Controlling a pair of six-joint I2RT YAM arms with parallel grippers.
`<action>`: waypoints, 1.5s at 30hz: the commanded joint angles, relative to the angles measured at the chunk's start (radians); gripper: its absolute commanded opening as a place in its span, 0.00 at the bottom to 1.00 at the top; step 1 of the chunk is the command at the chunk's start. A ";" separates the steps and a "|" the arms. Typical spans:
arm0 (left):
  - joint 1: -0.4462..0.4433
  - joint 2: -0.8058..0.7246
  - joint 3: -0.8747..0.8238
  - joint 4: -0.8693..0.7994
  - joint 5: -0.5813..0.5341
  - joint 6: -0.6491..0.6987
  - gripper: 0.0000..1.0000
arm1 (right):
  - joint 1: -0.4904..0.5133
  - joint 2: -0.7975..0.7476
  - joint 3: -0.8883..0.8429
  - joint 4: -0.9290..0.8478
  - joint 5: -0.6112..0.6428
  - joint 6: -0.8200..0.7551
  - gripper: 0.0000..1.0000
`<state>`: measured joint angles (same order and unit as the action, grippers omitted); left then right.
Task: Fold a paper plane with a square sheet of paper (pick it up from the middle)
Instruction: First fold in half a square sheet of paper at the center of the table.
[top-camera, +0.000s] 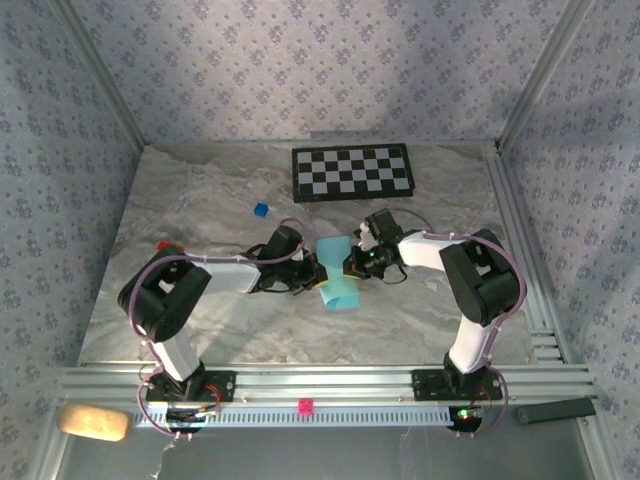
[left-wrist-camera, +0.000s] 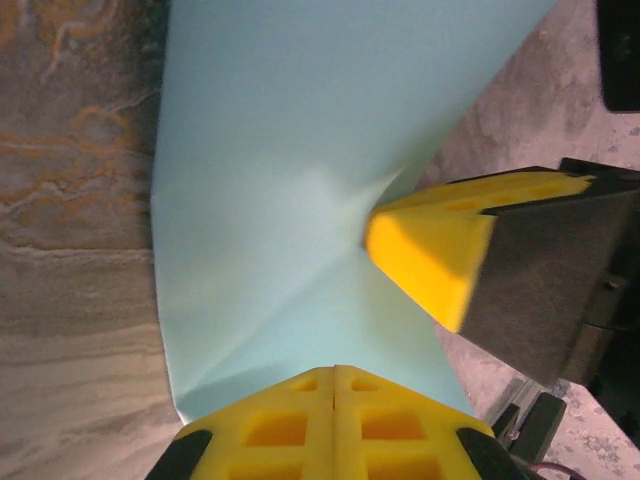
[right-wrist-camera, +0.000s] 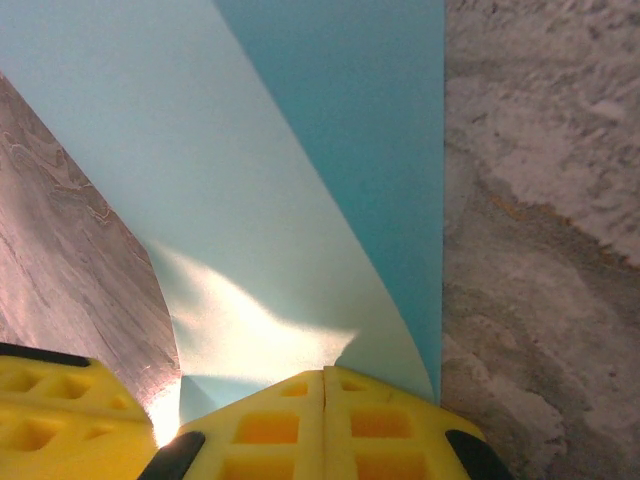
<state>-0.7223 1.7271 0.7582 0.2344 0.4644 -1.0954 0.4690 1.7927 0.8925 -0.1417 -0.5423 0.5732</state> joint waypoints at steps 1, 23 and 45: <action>-0.010 0.040 -0.028 0.030 0.028 -0.013 0.00 | -0.004 0.053 -0.049 -0.148 0.125 0.004 0.00; -0.020 -0.066 -0.050 -0.007 0.019 -0.001 0.03 | -0.001 0.042 -0.067 -0.138 0.136 0.015 0.00; -0.049 -0.033 -0.174 -0.139 -0.010 0.113 0.01 | 0.003 0.034 -0.124 -0.104 0.156 0.047 0.00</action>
<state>-0.7601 1.7100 0.6445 0.2817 0.4824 -1.0325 0.4721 1.7691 0.8398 -0.0799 -0.5388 0.6033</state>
